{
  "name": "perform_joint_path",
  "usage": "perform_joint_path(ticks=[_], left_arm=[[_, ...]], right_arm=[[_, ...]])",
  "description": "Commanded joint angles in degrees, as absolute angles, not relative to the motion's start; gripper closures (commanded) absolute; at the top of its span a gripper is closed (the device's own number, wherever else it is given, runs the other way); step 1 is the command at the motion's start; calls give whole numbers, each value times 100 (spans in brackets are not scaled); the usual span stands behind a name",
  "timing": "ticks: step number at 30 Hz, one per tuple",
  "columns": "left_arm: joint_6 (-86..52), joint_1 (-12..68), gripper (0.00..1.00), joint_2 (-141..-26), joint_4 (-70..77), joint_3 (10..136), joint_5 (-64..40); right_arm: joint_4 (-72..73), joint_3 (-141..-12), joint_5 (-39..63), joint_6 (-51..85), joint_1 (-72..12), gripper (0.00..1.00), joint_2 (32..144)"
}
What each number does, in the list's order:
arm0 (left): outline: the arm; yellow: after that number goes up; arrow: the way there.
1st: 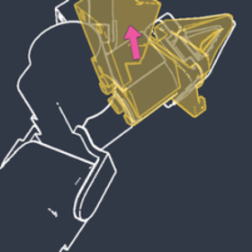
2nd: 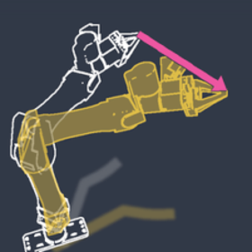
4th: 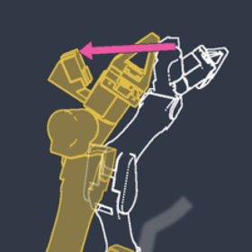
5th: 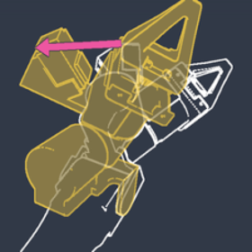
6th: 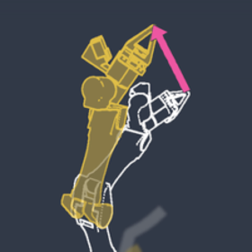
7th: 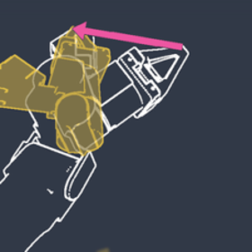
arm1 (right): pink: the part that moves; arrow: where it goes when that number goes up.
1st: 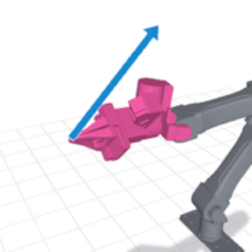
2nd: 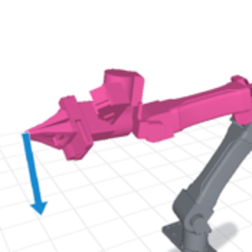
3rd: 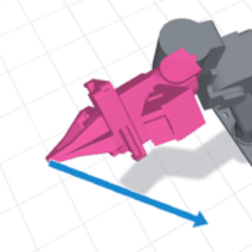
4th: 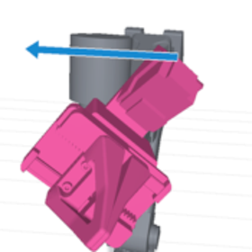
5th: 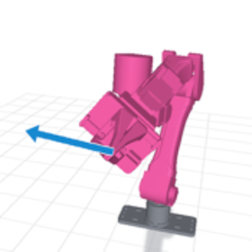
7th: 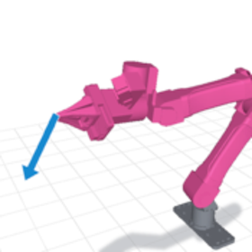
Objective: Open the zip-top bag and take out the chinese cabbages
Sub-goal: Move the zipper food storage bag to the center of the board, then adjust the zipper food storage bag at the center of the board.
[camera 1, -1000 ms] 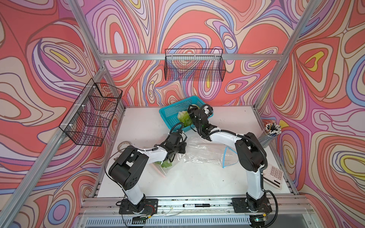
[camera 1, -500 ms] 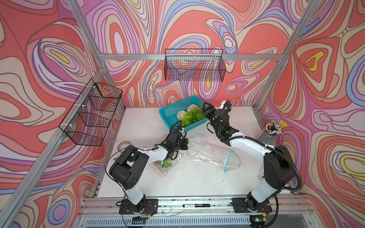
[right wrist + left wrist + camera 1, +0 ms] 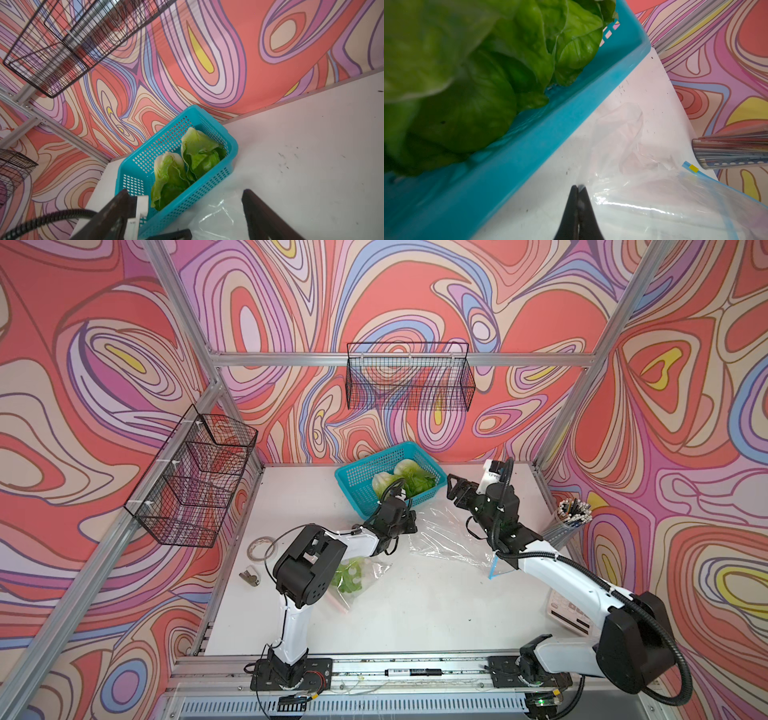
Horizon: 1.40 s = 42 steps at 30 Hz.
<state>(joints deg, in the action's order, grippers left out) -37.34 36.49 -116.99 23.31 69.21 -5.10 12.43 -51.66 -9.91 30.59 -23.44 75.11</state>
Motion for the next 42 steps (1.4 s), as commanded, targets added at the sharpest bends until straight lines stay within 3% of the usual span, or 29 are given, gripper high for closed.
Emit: perform_joint_path(ticks=[1, 8, 10, 12, 17, 18, 25, 31, 37, 42], left_arm=[[-3894, 3696, 100, -11935, 2472, 7214, -402], [-3894, 3717, 98, -11938, 2553, 7227, -599], [-3864, 3727, 79, -11864, 2610, 7184, -671], [-3850, 3735, 52, -11737, 2692, 7085, -702], [-3598, 3793, 20, -11044, 2875, 6613, -538], [-3469, 3828, 2, -10888, 2814, 6555, -480], [-2417, 4120, 0, -9306, 1918, 6062, 335], [-1495, 4011, 0, -7683, 524, 5065, 1813], [-1626, 2904, 0, -6492, -390, 4053, 1740], [-1977, 1900, 0, -6366, -651, 3647, 1263]], right_arm=[[990, -4883, -896, 2695, -2297, 11, 7218], [1008, -4474, -799, 2398, -2276, 10, 6828], [1066, -4376, -735, 2326, -2271, 10, 6741], [1155, -4264, -635, 2247, -2266, 10, 6642], [1350, -4046, -535, 2284, -2268, 9, 6394], [1383, -4027, -492, 2293, -2268, 9, 6364], [1569, -3913, -10, 2528, -2276, 9, 6337], [2028, -3508, 519, 3196, -2544, 13, 6466], [2435, -3337, 124, 3626, -3630, 14, 7084], [2596, -3519, -75, 3814, -4471, 16, 7895]])
